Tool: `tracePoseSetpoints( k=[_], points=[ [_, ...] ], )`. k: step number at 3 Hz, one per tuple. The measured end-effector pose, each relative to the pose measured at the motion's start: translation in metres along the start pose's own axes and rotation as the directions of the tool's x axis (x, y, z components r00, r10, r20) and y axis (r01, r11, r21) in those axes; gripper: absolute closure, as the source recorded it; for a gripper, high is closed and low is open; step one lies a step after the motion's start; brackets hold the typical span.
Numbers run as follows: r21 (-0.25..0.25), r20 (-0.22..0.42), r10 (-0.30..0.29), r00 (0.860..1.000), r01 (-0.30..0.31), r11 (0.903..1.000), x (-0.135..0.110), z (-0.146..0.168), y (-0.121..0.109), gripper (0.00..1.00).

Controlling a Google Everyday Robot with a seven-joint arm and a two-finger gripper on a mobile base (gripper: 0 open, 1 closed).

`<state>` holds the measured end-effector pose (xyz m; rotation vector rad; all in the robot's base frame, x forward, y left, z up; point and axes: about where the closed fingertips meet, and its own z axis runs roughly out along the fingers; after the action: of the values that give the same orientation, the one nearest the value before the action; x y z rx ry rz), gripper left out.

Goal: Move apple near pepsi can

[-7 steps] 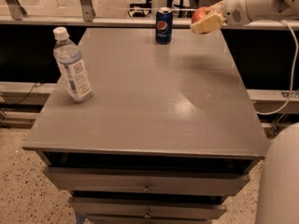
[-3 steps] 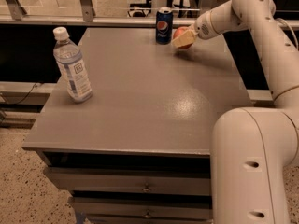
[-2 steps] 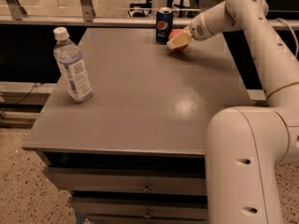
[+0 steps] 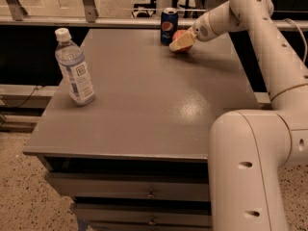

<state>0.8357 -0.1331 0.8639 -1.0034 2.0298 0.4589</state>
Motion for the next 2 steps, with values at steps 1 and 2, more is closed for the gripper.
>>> tracePoseSetpoints(
  k=[1, 2],
  points=[
    [0.008, 0.002, 0.005, 1.0, -0.005, 1.0, 0.001, -0.001, -0.004, 0.0],
    [0.031, 0.016, 0.018, 1.0, -0.019, 0.9993, 0.004, -0.014, -0.012, 0.0]
  ],
)
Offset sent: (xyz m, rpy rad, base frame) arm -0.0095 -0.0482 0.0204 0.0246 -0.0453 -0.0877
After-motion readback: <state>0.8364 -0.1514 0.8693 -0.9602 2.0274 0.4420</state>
